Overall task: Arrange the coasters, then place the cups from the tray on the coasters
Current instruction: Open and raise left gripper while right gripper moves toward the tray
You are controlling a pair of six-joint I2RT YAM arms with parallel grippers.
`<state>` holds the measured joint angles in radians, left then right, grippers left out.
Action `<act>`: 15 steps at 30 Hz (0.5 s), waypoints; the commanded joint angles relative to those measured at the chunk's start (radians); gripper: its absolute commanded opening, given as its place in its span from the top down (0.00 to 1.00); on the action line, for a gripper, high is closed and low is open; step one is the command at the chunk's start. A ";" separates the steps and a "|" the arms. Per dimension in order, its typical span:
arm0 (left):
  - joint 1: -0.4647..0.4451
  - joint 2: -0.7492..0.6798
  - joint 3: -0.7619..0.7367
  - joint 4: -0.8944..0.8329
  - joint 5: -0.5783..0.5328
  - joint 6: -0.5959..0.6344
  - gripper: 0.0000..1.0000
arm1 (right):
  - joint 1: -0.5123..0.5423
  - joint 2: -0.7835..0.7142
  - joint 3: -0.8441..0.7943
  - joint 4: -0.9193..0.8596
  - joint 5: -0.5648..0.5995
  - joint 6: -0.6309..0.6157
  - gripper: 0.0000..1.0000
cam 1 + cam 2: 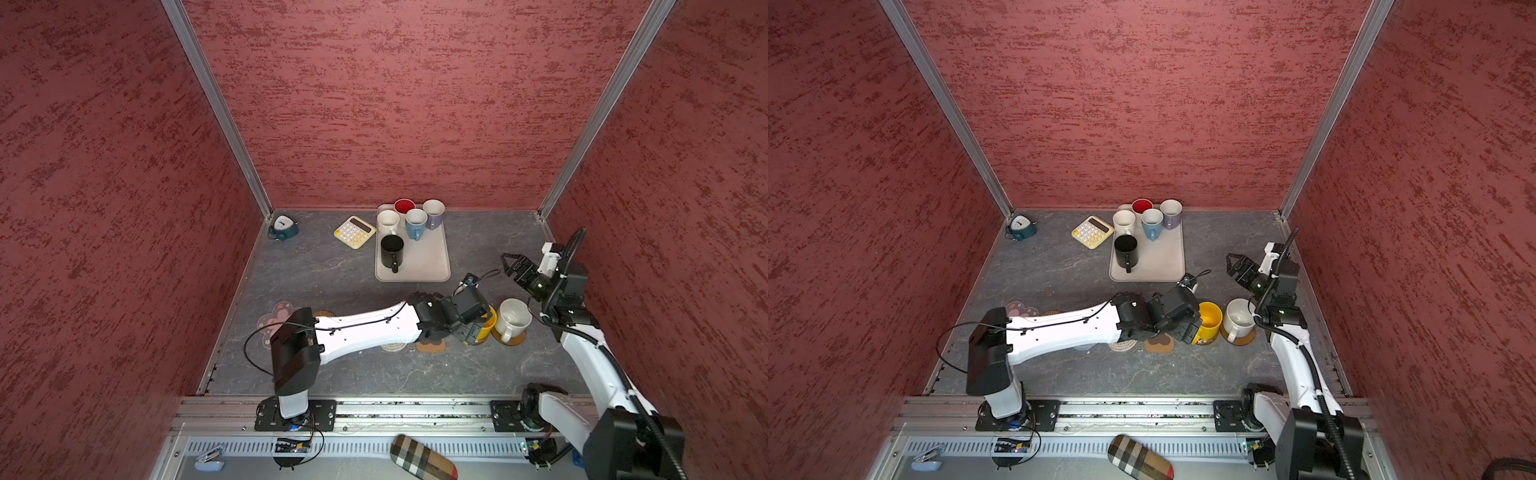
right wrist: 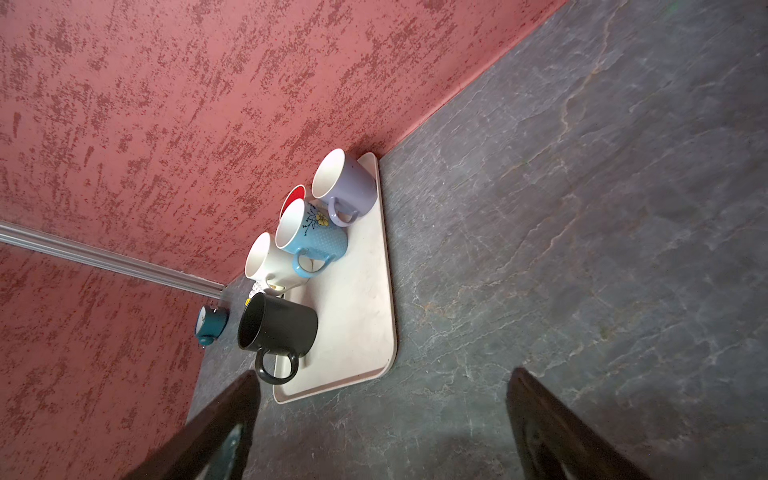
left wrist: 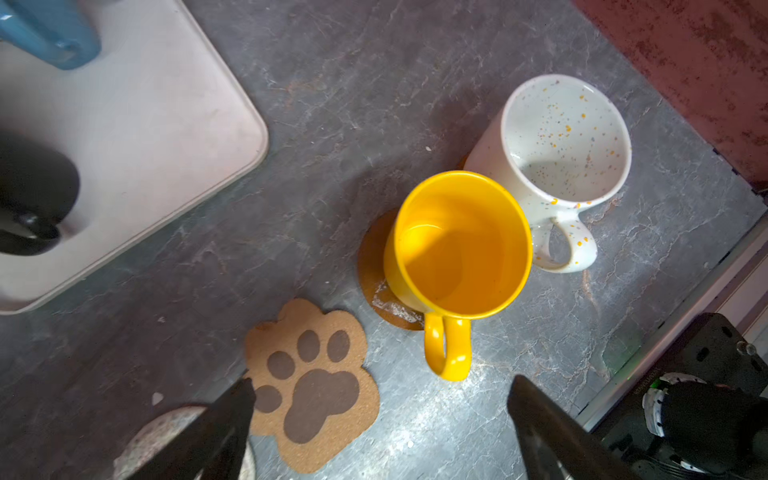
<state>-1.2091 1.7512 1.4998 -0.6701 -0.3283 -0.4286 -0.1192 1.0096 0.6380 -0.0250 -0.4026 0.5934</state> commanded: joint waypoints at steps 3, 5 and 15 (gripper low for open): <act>0.040 -0.127 -0.088 0.029 -0.060 0.006 0.00 | 0.125 0.044 0.143 -0.100 0.101 -0.086 0.07; 0.066 -0.176 -0.130 0.029 -0.067 -0.004 0.00 | 0.187 0.090 0.190 -0.138 0.150 -0.118 0.07; 0.264 -0.419 -0.376 0.036 -0.004 -0.076 0.00 | 0.422 0.346 0.392 -0.193 0.270 -0.187 0.14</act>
<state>-0.9775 1.3853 1.1652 -0.6415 -0.3489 -0.4736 0.2584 1.3136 0.9699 -0.1825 -0.2012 0.4522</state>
